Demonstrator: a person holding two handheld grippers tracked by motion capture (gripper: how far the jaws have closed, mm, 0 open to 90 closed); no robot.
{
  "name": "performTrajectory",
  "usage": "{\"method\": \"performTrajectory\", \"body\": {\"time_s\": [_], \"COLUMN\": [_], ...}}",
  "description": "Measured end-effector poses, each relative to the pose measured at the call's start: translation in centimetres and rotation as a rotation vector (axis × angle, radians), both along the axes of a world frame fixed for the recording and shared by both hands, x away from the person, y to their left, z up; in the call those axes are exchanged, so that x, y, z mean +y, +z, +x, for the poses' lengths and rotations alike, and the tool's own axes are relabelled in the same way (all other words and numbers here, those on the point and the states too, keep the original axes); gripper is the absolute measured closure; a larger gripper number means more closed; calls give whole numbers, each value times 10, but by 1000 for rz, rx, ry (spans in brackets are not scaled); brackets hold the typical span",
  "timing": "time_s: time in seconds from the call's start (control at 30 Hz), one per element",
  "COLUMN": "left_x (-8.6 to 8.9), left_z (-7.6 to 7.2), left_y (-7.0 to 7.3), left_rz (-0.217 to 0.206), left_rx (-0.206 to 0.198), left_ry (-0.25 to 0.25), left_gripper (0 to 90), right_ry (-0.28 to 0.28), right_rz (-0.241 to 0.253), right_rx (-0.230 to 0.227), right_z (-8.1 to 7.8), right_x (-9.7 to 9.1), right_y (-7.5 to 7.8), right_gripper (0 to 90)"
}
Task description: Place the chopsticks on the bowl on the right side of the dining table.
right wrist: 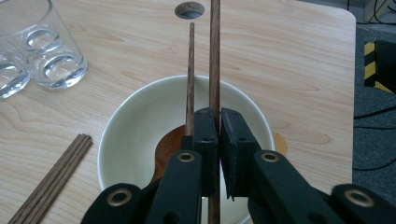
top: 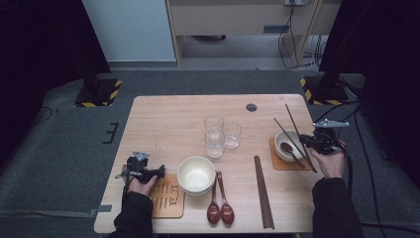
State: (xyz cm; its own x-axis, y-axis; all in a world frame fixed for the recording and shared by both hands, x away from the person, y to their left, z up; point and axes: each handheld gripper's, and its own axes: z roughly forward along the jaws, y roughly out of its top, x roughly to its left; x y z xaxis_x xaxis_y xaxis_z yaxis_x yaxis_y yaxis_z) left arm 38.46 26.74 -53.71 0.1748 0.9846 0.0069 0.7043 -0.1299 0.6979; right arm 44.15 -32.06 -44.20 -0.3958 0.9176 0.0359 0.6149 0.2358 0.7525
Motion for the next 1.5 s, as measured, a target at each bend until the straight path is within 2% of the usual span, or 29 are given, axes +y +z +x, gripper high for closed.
{"method": "performTrajectory", "body": {"time_s": [0.63, 0.87, 1.37, 1.5], "left_x": [0, 0, 0, 0], "left_z": [0, 0, 0, 0], "left_y": [0, 0, 0, 0], "left_rz": [0, 0, 0, 0], "left_rx": [0, 0, 0, 0], "left_ry": [0, 0, 0, 0], "left_gripper": [0, 0, 0, 0], "right_ry": [-38, -33, -18, -19], "right_rz": [-31, -46, -48, -40], "right_rx": [57, 71, 70, 70], "right_z": [9, 10, 11, 10], "right_x": [4, 6, 8, 8], "right_y": [-11, -14, -15, -14], "right_gripper": [854, 854, 849, 816]}}
